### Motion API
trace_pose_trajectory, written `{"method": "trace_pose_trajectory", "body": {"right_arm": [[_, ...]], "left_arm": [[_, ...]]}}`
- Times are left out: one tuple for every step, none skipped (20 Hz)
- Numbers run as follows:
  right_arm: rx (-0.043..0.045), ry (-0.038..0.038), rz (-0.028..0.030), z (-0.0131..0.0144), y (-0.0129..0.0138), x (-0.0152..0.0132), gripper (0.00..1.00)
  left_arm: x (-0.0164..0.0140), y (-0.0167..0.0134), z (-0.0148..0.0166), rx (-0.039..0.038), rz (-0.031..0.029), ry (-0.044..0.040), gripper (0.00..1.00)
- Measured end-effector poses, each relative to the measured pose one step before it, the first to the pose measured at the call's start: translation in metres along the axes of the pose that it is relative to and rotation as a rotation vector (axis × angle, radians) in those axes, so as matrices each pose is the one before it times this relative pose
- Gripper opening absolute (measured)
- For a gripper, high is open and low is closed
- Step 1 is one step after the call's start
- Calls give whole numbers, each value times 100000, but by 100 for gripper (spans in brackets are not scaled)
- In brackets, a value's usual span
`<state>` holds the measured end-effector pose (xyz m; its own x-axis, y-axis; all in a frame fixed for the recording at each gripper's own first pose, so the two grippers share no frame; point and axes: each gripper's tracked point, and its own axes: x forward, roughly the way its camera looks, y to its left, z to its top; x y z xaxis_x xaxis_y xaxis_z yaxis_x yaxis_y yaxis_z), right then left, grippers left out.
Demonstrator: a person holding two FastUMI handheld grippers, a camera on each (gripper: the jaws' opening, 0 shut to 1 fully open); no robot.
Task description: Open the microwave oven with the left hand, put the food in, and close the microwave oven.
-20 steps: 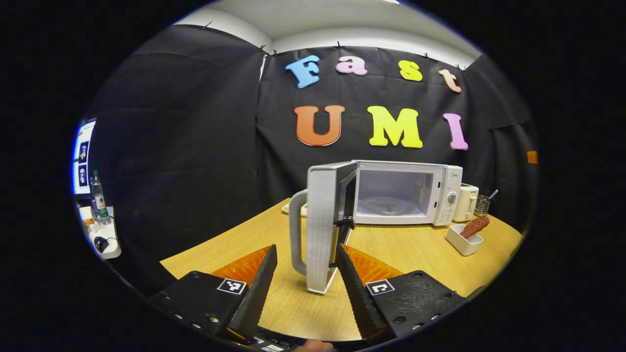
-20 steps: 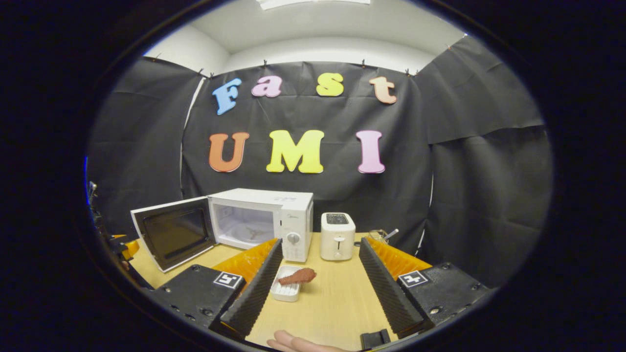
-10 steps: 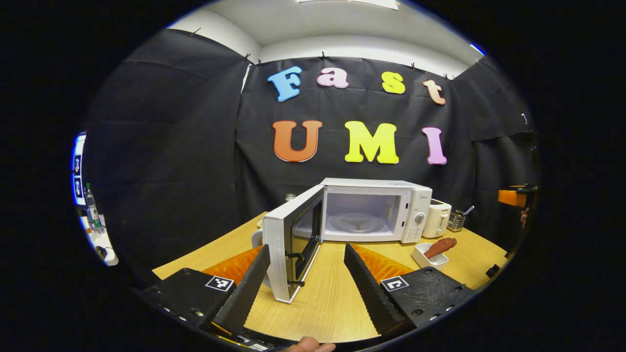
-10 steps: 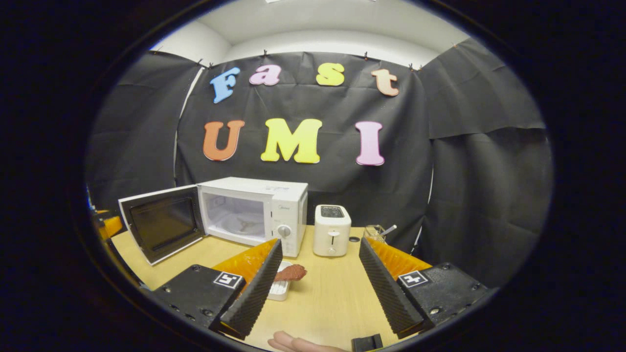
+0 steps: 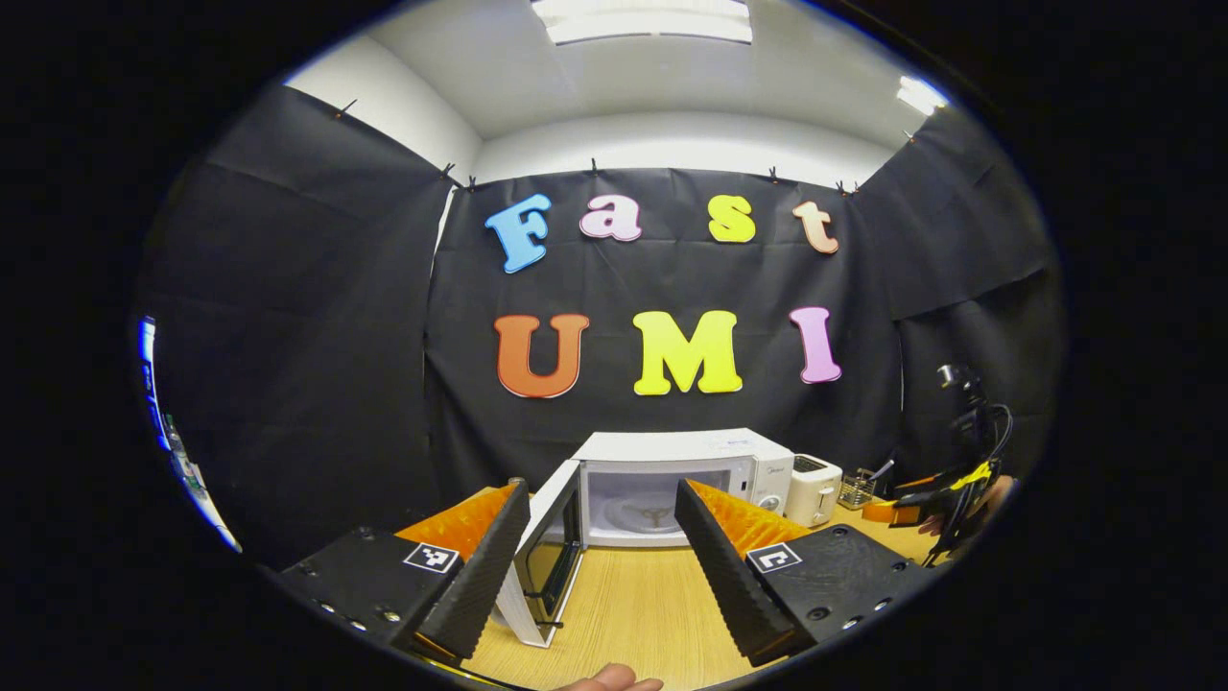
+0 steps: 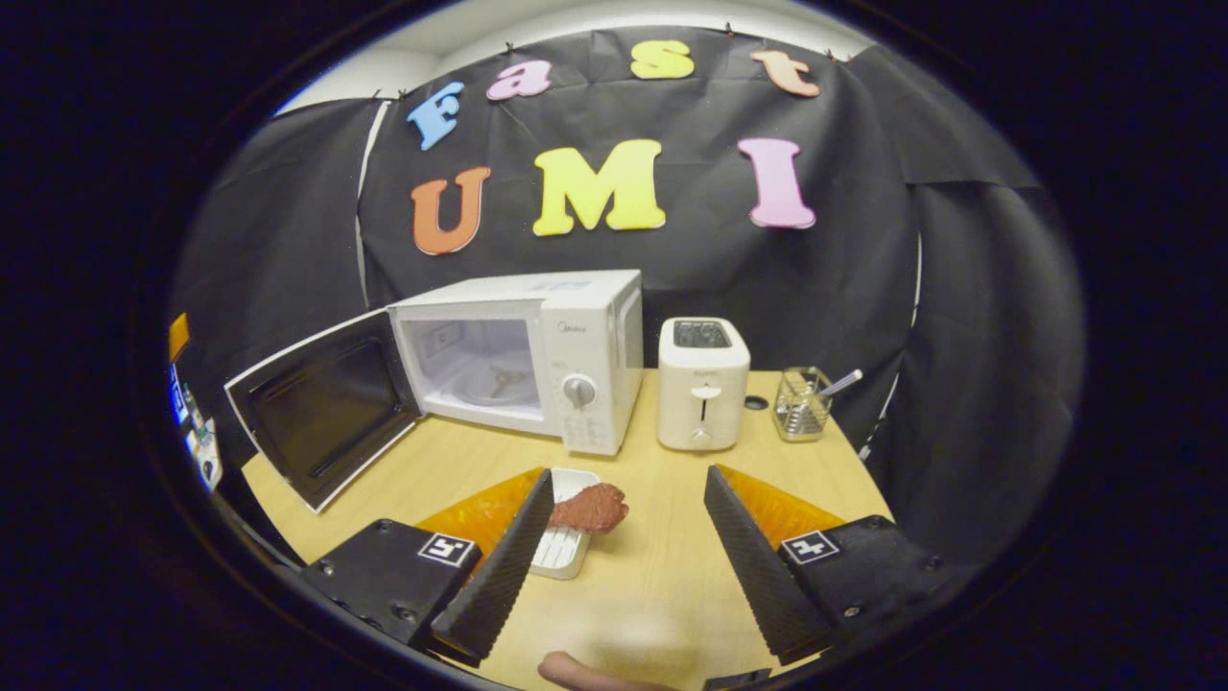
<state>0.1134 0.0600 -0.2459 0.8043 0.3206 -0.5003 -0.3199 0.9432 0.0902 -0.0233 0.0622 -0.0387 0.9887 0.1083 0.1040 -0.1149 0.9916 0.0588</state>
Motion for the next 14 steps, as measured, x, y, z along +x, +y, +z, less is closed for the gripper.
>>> {"method": "trace_pose_trajectory", "body": {"right_arm": [[2817,3832,2894,-342,-234,1296,100],[3486,3997,2720,-405,-262,1194,91],[4212,3211,3936,-98,43,1135,100],[3617,3895,4123,-251,88,1040,98],[4137,4031,3359,-290,-129,960,94],[3588,3681,3704,-143,-176,1076,90],[2616,3905,3497,-264,-83,716,89],[2547,3516,2802,-293,-139,669,85],[2397,3427,2669,-321,-56,576,72],[3217,5083,1761,-634,-125,581,68],[4538,4259,2342,-660,-28,493,65],[5293,3424,3848,-582,327,536,62],[4194,5045,4032,-813,390,563,70],[2394,2114,2965,-630,109,487,43]], "left_arm": [[432,-511,499,741,-401,-439,93],[319,-229,483,439,-133,94,93],[472,-237,291,13,-50,46,93],[556,-279,368,-85,121,-316,84],[532,51,389,-467,789,-789,84],[501,49,387,-1047,918,-762,93],[543,-122,195,-1820,-11,-68,93],[477,-356,-73,-2543,-678,699,94],[391,-451,-68,-2980,-1502,999,94],[283,-212,-12,-2705,-1361,760,93],[243,89,-22,-1931,-213,64,93],[376,419,-98,-763,745,314,93],[312,267,-252,-18,1190,226,93],[247,269,-456,231,1219,363,82]]}}
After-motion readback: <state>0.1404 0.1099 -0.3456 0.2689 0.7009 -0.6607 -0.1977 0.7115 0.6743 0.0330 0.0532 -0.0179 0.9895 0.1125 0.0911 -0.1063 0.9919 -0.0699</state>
